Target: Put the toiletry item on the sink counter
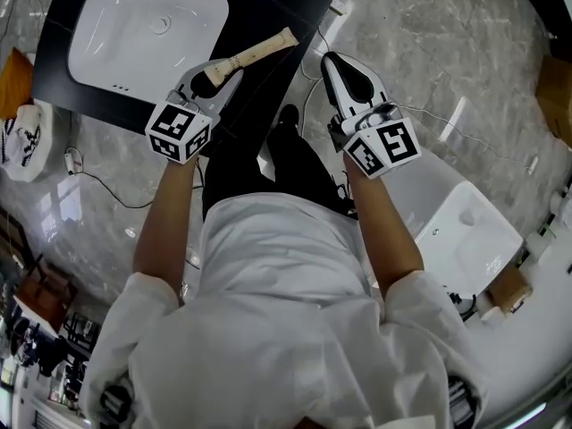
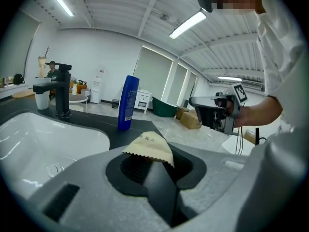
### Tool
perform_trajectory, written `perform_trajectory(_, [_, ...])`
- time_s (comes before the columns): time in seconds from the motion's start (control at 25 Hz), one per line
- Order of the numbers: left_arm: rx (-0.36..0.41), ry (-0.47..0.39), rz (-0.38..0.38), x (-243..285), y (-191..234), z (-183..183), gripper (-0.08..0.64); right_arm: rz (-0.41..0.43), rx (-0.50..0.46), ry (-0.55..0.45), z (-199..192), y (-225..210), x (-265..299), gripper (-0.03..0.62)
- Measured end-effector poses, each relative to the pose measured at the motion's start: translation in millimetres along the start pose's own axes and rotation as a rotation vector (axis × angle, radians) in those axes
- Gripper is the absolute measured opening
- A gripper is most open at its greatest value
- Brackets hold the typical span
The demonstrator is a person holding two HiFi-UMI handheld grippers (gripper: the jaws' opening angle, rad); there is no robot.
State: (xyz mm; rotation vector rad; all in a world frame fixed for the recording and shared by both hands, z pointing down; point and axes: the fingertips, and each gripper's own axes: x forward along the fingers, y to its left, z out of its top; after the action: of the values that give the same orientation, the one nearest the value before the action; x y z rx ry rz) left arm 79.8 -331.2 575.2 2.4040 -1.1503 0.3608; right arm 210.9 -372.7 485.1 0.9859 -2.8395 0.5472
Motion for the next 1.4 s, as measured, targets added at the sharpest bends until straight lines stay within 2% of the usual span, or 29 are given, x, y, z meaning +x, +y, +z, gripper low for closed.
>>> perform_trajectory(0.36, [0.180,0.243,0.058,10,6,-30,0.100,-0.020,0.021,0.031,-19,-4,-6,0.015])
perform_trajectory(0.72, [0.200,0.340,0.079,17,12,-44,0.108,-0.019,0.034,0.031,-23,0,-5,0.015])
perform_trajectory(1.08, [0.246,0.432,0.104,19,17,-55,0.172,-0.013,0.042,0.038,-26,3,-5,0.015])
perform_trajectory(1.28, [0.227,0.414,0.091,18,14,-48,0.217,-0.002,0.041,0.041,-25,6,-3,0.015])
perform_trajectory(1.4, [0.207,0.415,0.115,16,19,-51,0.241,0.004,0.039,0.041,-24,8,-2,0.015])
